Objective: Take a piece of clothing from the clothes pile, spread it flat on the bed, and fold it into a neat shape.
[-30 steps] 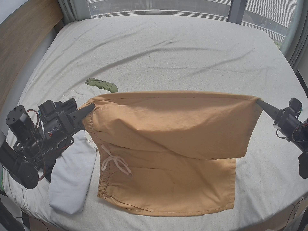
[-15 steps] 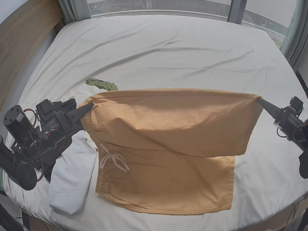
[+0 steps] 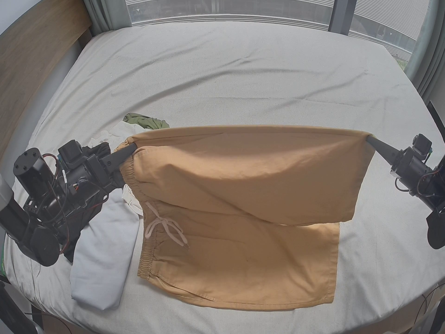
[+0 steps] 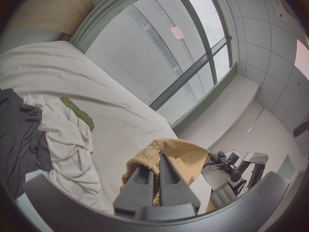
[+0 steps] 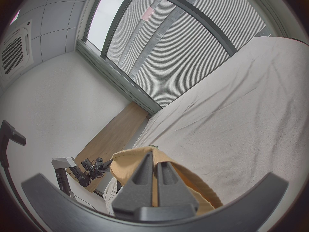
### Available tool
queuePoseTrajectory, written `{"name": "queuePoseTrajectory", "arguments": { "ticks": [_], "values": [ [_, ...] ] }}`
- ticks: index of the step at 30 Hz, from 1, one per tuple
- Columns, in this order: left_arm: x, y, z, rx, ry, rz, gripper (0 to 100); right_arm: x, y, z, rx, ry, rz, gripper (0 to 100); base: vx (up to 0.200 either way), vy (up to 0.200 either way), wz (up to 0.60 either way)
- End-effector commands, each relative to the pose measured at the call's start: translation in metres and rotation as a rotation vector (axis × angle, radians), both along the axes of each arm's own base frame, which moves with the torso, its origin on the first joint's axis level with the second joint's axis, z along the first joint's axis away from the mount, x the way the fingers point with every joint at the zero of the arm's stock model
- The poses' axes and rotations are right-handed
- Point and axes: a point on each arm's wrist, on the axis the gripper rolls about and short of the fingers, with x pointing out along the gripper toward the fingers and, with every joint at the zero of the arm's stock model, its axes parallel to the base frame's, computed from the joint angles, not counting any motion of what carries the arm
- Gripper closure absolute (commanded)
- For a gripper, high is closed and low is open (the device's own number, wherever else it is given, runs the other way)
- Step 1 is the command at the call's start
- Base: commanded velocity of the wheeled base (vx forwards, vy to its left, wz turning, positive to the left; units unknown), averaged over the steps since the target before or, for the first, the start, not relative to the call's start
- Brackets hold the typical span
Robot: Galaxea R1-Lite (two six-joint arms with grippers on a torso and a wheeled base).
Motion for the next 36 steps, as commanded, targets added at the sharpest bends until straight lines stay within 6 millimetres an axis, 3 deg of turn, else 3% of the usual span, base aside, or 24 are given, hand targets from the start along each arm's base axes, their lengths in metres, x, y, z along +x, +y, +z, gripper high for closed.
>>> {"name": "queuePoseTrajectory", "arguments": {
  "ticks": [1,10,26,36],
  "values": [
    [0.017,-0.002,-0.014,0.013,0.020,0.026,100,0.015,-0.001,-0.008,0.002,0.022,-0.003,100,0.000,0.000,0.00],
    [0.035,-0.004,-0.021,0.021,0.010,0.040,100,0.038,-0.007,-0.019,0.004,0.043,-0.018,100,0.000,0.000,0.00],
    [0.081,-0.018,-0.026,-0.013,-0.050,0.097,100,0.098,-0.008,-0.034,0.004,0.008,-0.011,100,0.000,0.000,0.00],
    [0.091,-0.019,-0.036,-0.012,-0.040,0.103,100,0.121,-0.010,-0.045,0.005,-0.003,-0.014,100,0.000,0.000,0.00]
  ]
}}
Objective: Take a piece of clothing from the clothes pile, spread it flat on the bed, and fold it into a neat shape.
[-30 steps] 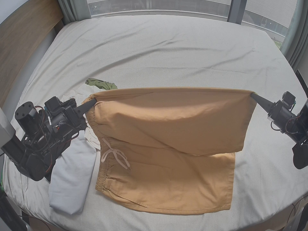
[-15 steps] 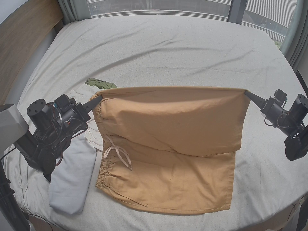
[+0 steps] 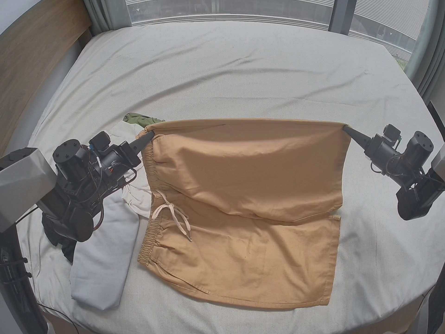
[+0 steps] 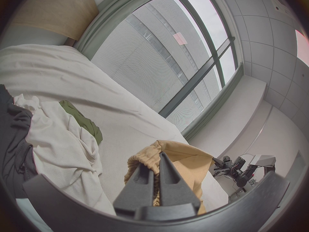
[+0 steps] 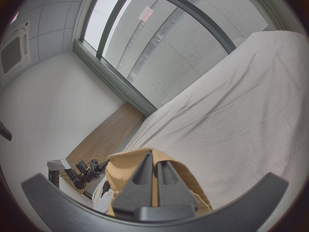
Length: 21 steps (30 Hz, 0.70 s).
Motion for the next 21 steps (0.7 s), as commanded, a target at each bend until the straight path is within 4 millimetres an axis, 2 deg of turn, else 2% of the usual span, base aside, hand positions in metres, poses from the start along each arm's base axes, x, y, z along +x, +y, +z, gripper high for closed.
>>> {"name": "queuePoseTrajectory", "arguments": {
  "ticks": [1,11,16,17,21],
  "values": [
    [0.006,-0.001,-0.006,-0.002,0.008,0.000,100,0.013,-0.002,-0.012,0.000,0.013,-0.002,100,0.000,0.000,0.00],
    [0.023,-0.004,-0.019,-0.016,0.015,0.006,100,0.028,-0.004,-0.021,0.002,0.009,-0.006,100,0.000,0.000,0.00],
    [0.030,-0.004,-0.016,-0.049,0.011,0.001,100,0.032,-0.008,-0.023,0.002,0.006,-0.012,100,0.000,0.000,0.00],
    [0.031,-0.005,-0.015,-0.058,0.009,-0.001,0,0.032,-0.007,-0.023,0.003,0.005,-0.010,0,0.000,0.000,0.00],
    [0.033,-0.005,-0.014,-0.068,0.011,-0.004,0,0.035,-0.007,-0.020,0.008,-0.007,-0.020,0,0.000,0.000,0.00]
  ]
}}
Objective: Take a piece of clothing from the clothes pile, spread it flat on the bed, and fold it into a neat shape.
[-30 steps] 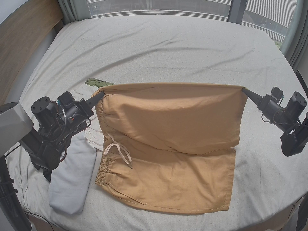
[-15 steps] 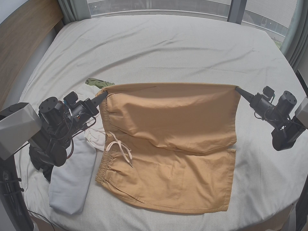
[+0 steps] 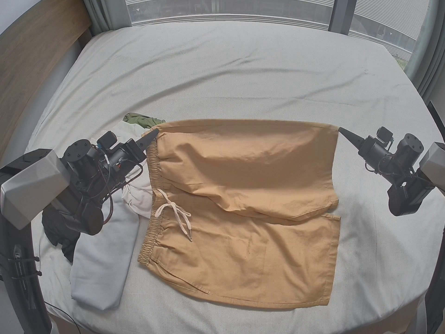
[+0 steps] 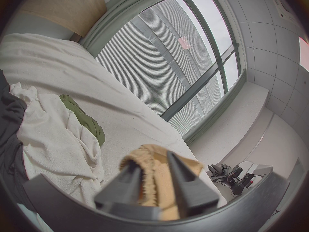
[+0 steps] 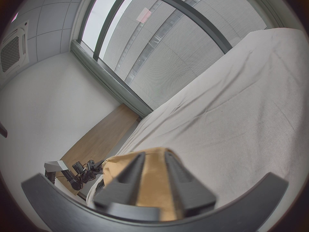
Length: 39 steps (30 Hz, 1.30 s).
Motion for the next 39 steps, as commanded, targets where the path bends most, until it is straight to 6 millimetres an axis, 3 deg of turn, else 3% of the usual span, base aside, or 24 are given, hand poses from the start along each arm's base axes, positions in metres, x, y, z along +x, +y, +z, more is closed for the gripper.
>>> {"name": "queuePoseTrajectory", "arguments": {
  "ticks": [1,5,15,23,26,27,30,32,39],
  "values": [
    [0.003,-0.002,-0.002,-0.006,0.005,-0.007,0,0.002,0.000,-0.001,0.001,-0.001,-0.002,0,0.000,0.000,0.00],
    [0.004,-0.005,-0.006,-0.009,0.037,0.004,0,-0.003,-0.001,-0.006,0.000,0.024,-0.009,0,0.000,0.000,0.00],
    [-0.003,0.004,-0.008,0.003,0.173,0.086,0,-0.048,0.001,-0.007,-0.073,0.065,-0.032,0,0.000,0.000,0.00],
    [-0.049,0.022,0.011,0.071,0.241,0.119,0,-0.083,0.006,-0.018,-0.158,0.098,-0.030,0,0.000,0.000,0.00],
    [-0.079,0.032,0.019,0.110,0.237,0.122,0,-0.099,0.008,-0.021,-0.157,0.139,-0.021,0,0.000,0.000,0.00],
    [-0.079,0.032,0.019,0.110,0.237,0.122,0,-0.099,0.008,-0.021,-0.157,0.139,-0.021,0,0.000,0.000,0.00],
    [-0.117,0.041,0.033,0.122,0.219,0.022,0,-0.106,0.008,-0.028,-0.177,0.159,-0.022,0,0.000,0.000,0.00],
    [-0.127,0.045,0.035,0.126,0.215,-0.006,0,-0.109,0.007,-0.031,-0.196,0.160,-0.027,0,0.000,0.000,0.00],
    [-0.152,0.049,0.015,0.135,0.305,-0.063,0,-0.117,0.006,-0.040,-0.219,0.189,-0.027,0,0.000,0.000,0.00]
  ]
}}
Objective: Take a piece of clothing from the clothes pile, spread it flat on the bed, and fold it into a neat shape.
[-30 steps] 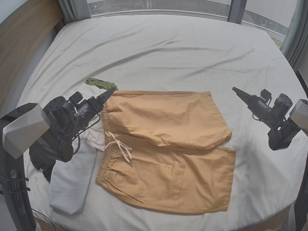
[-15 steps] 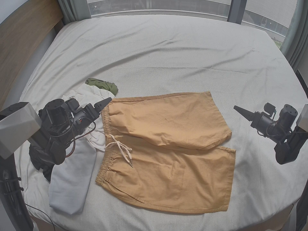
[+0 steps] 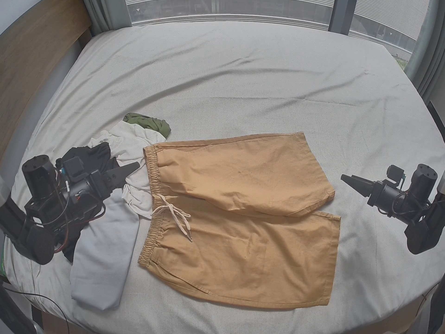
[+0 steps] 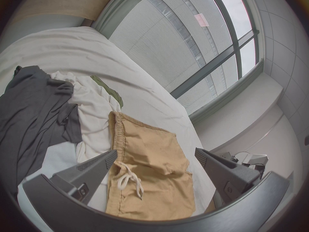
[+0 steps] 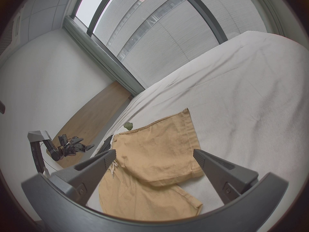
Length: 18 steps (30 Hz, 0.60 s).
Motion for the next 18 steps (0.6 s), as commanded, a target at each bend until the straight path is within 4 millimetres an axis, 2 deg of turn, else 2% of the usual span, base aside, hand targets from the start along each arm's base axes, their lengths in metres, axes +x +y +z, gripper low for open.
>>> {"name": "queuePoseTrajectory", "arguments": {
  "ticks": [1,3,8,13,18],
  "values": [
    [-0.024,0.005,-0.002,0.012,0.018,-0.015,0,-0.008,-0.001,-0.005,-0.009,0.026,-0.001,0,0.000,0.000,0.00],
    [-0.024,0.005,-0.006,0.031,0.021,-0.020,0,-0.009,0.000,-0.006,-0.010,0.031,-0.001,0,0.000,0.000,0.00],
    [-0.032,0.010,-0.037,0.167,0.056,-0.033,0,-0.014,0.000,-0.011,-0.031,0.043,0.001,0,0.000,0.000,0.00],
    [-0.042,0.009,-0.047,0.179,0.086,-0.090,0,-0.015,0.000,-0.011,-0.031,0.044,0.003,0,0.000,0.000,0.00],
    [-0.040,0.009,-0.059,0.178,0.136,-0.097,0,-0.014,0.000,-0.011,-0.029,0.045,-0.001,0,0.000,0.000,0.00]
  ]
}}
